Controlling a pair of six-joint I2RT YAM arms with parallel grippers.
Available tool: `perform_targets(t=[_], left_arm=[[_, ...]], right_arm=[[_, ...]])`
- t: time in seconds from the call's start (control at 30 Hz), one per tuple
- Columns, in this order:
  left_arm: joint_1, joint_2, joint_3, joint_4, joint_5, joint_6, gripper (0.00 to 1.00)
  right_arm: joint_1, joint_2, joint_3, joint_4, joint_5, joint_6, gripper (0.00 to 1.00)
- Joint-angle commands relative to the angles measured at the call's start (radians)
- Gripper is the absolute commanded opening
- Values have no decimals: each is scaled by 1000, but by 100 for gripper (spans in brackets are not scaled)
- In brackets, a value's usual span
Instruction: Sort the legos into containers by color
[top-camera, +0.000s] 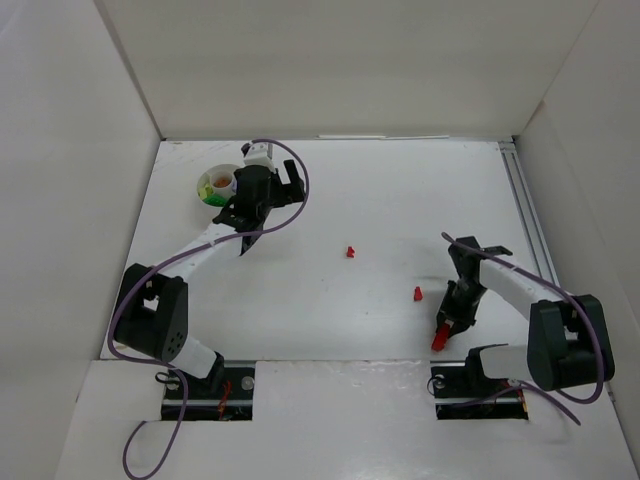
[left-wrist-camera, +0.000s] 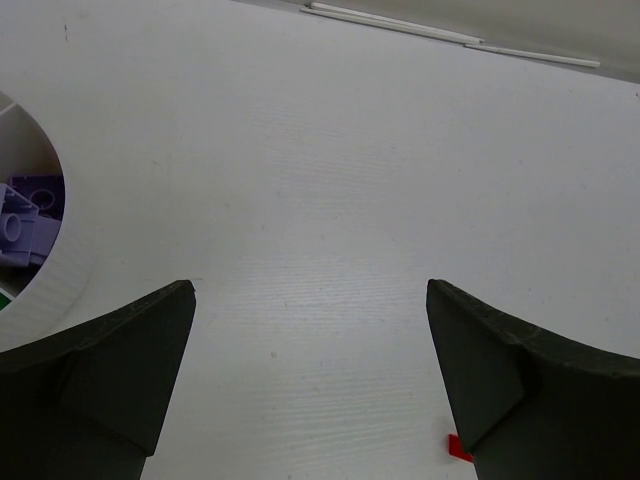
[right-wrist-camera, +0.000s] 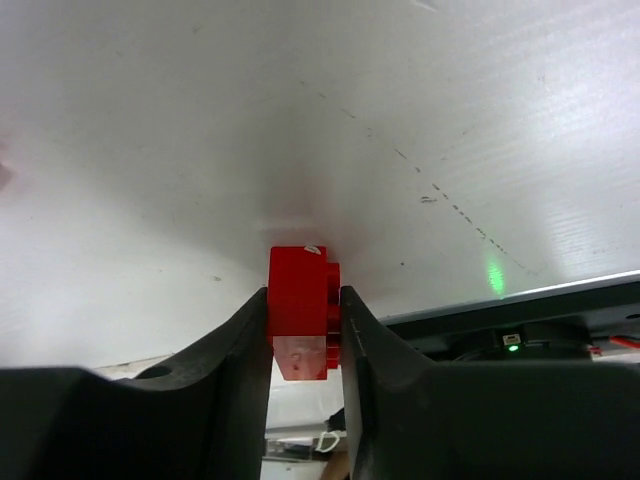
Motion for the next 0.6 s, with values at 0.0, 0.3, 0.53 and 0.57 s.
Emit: perform_targets(t=[0.0,0.3,0.53,0.57], left_arm=[[3,-28,-5,28,23,3,100],[23,-7,4,37,147,13,100],[43,-45,-33,120,423,49,100],[43,-45,-45,137,493,58,100]], right_arm=[[21,-5,34,36,63,-1,31],[150,-26,216,158,143,-202,6],[190,-162,312,528,22,-381,6],[175,-176,295,616,-20,-382,6]])
